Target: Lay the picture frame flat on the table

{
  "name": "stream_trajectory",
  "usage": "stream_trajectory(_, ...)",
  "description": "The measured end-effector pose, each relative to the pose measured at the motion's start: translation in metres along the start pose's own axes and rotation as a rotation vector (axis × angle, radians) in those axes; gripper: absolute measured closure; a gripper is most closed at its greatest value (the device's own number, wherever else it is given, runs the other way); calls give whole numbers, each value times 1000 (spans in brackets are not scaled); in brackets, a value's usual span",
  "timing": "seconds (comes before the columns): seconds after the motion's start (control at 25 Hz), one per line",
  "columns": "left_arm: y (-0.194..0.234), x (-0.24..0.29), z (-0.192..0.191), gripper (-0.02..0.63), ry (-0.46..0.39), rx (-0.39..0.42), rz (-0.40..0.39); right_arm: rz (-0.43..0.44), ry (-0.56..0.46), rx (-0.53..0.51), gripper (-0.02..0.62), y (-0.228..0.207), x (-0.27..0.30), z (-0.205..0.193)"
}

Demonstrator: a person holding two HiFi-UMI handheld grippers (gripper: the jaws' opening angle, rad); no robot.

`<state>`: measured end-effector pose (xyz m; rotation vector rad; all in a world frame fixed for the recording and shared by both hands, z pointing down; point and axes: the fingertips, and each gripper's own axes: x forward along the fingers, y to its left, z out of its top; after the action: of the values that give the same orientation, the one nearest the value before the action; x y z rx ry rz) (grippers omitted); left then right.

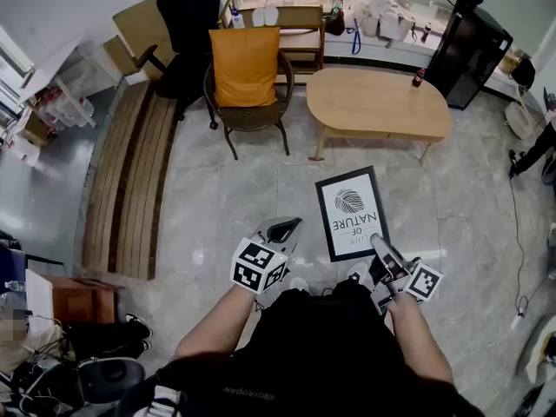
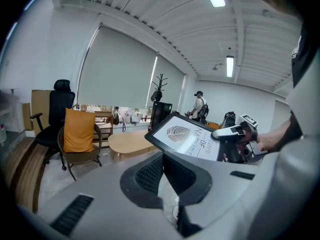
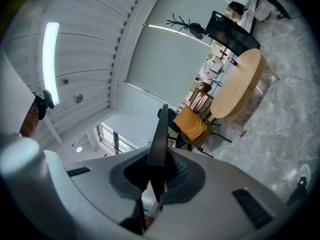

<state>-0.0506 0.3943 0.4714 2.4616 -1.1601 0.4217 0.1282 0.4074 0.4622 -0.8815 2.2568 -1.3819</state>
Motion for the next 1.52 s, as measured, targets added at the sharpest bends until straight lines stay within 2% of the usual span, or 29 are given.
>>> stream_trajectory(0.2, 4, 6, -18, 601, 54, -54, -6, 47, 31, 18, 571, 2, 9, 0)
stream_trajectory(0.44, 19, 7, -29, 601, 65, -165, -3, 21, 92, 41, 569, -6, 22, -8)
stream_trajectory(0.64, 40, 14, -23, 601, 66, -172, 13, 32, 116, 55, 569, -18, 49, -1)
stream_trajectory(0.92, 76, 49, 6, 601, 129, -108, 27, 66, 107, 74, 569, -44, 113, 56)
stream_trajectory(1.12, 115, 97, 66, 601, 93, -76, 42, 107, 96, 69, 569, -61, 164, 113)
stream_trajectory(1.28, 140, 135, 97, 601, 87, -91, 66, 116, 91, 68, 566, -78, 193, 159)
stream_trajectory(1.4, 153, 162, 108, 601, 89, -106, 85, 112, 85, 48, 566, -95, 203, 189)
stream_trajectory(1.52, 156, 193, 115, 601, 106, -102, 68, 85, 56, 60, 566, -118, 210, 213)
